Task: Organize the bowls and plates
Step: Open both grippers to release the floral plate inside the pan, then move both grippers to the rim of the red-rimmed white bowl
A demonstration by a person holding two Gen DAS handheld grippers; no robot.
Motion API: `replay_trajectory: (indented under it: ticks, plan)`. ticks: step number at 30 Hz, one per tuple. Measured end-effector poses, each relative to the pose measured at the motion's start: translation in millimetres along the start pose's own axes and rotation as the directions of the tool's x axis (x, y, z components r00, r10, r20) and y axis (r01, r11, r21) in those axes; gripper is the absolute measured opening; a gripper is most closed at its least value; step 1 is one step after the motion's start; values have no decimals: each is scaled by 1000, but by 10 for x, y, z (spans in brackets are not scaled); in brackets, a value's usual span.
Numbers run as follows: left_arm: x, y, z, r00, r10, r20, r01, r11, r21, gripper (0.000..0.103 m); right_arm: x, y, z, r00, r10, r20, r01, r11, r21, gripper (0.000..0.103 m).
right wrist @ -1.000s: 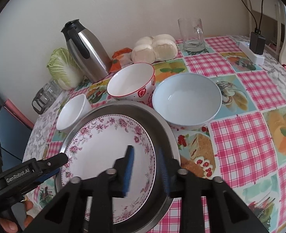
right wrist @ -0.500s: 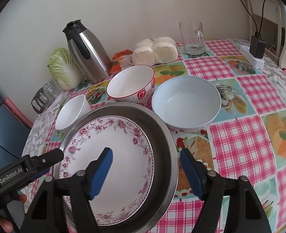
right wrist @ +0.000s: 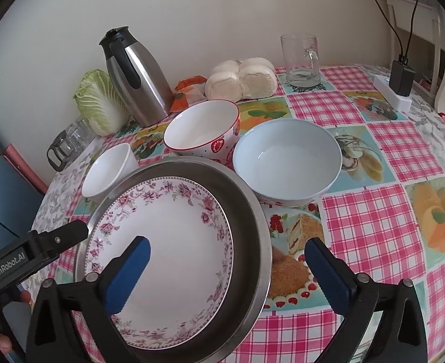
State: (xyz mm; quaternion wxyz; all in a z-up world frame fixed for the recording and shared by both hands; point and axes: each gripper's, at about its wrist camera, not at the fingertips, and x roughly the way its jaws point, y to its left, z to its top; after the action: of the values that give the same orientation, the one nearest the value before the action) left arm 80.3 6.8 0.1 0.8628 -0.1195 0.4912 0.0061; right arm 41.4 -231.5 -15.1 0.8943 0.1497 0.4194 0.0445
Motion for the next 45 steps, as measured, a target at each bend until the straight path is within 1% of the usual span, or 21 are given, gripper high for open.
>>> replay_trajectory:
  ticks: [11,22,27,30,33,36,37,39,42,45]
  plan:
    - [71,-16,-6,1000,12,-13,-12,1000,5,99,25,-32,-41,1000,-22,-12,22,1000,-19,103]
    - [134,27,41,1000,20,-21,-20,1000,-6,100,-1,-118,-35,1000,-31,-3,31,999,17,103]
    - [158,45,91,1000,21,-15,-22,999,-32,100,-26,-118,-4,998,-56,-6,56,998,21,103]
    - [180,6,144,1000,17,-13,-18,999,-29,100,-39,-143,25,998,-59,-9,59,998,36,103]
    - [168,-56,239,1000,5,17,-5,1000,-19,100,-54,-190,72,998,-68,-11,69,995,66,103]
    - [142,-124,371,999,-9,44,9,1000,5,100,-89,-271,149,998,-54,11,53,994,95,103]
    - [117,-150,438,997,-22,67,21,1000,19,100,-93,-285,178,998,-59,15,57,994,97,103]
    - [71,-192,538,992,-42,119,37,998,40,100,-99,-321,254,997,-74,24,71,993,94,103]
    - [-6,-250,685,979,-38,200,23,997,75,100,-112,-380,401,996,-79,45,75,993,95,103]
    - [-25,-298,856,976,-61,210,39,994,106,100,-134,-422,582,994,-86,66,80,992,93,103]
